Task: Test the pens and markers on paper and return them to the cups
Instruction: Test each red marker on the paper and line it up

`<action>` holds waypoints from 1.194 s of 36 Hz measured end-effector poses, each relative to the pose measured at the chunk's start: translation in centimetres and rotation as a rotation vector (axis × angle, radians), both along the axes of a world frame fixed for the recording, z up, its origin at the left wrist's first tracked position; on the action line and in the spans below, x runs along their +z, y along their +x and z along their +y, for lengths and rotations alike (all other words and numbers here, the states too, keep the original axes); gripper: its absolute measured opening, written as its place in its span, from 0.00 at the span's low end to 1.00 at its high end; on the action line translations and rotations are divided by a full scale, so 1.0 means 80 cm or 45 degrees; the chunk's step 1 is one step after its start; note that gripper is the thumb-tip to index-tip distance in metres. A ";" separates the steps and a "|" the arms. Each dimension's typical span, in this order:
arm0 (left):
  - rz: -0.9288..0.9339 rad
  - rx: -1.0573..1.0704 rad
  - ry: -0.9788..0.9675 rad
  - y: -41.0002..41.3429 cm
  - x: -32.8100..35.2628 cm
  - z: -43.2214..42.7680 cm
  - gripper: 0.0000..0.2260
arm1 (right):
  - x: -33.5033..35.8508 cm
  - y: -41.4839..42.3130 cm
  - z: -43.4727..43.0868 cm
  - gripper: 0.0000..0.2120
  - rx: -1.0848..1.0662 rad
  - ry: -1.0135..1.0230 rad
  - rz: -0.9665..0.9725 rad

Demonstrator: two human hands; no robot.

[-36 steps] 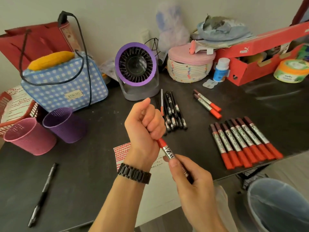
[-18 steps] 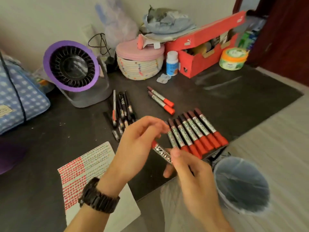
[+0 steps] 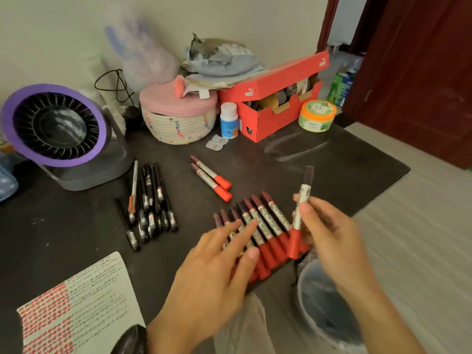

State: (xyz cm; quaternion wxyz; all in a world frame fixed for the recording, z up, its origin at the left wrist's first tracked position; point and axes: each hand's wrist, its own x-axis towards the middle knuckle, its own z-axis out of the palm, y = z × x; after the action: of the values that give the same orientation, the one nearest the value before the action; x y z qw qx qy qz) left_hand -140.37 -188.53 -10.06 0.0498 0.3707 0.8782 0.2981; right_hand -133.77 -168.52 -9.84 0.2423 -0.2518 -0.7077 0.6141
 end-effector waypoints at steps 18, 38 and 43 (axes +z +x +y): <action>0.126 0.338 -0.352 -0.034 -0.065 -0.021 0.35 | -0.010 -0.064 0.093 0.11 0.391 0.904 -0.864; -0.019 0.397 0.188 -0.037 -0.019 -0.111 0.17 | -0.018 -0.050 0.067 0.04 0.084 0.834 -0.628; 0.086 0.672 0.208 -0.028 -0.003 -0.223 0.11 | -0.006 -0.076 0.032 0.04 0.184 0.882 -0.445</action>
State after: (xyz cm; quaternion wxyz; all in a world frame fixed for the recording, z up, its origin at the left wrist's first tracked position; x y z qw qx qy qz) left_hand -142.65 -206.38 -10.27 -0.0889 0.1417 0.9186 0.3582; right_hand -139.81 -165.97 -10.30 0.1449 -0.2056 -0.9195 0.3022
